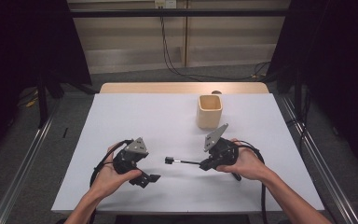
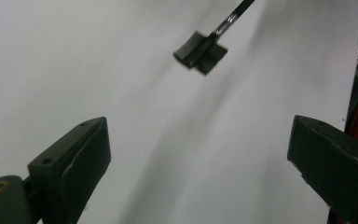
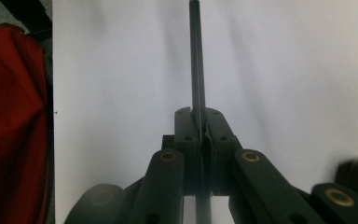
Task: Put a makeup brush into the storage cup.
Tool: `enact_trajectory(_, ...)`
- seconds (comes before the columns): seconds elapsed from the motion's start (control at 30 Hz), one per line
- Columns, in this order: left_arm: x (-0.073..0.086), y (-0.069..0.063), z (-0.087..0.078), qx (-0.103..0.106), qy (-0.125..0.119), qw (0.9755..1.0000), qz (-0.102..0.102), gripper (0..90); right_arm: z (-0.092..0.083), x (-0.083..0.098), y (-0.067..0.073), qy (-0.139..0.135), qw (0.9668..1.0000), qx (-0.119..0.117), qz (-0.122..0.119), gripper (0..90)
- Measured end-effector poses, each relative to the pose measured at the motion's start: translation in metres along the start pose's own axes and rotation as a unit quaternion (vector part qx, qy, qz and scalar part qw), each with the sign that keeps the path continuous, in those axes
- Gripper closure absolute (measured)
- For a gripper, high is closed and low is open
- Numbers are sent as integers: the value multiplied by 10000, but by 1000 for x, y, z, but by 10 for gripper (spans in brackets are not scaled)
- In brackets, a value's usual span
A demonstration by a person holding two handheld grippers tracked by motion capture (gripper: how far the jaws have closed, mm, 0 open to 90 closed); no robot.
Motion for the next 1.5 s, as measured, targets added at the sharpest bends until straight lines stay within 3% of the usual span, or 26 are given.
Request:
enact_trajectory(0.27, 6, 1, -9, -160, -304, 9993, -158, 59, -4, 9, -3, -401, 9982, 54, 451, 864)
enact_trajectory(0.63, 10, -9, -13, -158, -642, 9973, -313, 55, -2, 11, 2, -1088, 9905, -69, 839, 863)
enact_trajectory(0.87, 9, -13, -14, -261, -879, 9953, -321, 53, -6, 8, 6, -1472, 9851, -125, 883, 863)
enact_trajectory(1.0, 7, -15, -14, -163, -1008, 9941, -352, 49, -6, 5, 8, -1724, 9808, -200, 883, 863)
enact_trajectory(1.1, 6, -15, -14, -234, -1082, 9933, -338, 49, -3, 4, 9, -1892, 9778, -230, 872, 863)
enact_trajectory(1.27, 3, -15, -14, -251, -1281, 9909, -335, 49, 0, 3, 10, -2093, 9743, -156, 812, 863)
enact_trajectory(1.5, -1, -16, -13, -223, -1531, 9874, -320, 51, -1, -4, 12, -2484, 9659, -92, 725, 863)
Point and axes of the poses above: each handheld gripper's, and its own axes: z roughly forward along the jaws, x roughly out of its underside, y roughly to its left, the point moved 6 cm from there along z, roughly forward along the jaws, and after that the axes turned 8 degrees about y, right-handed, at the moved point
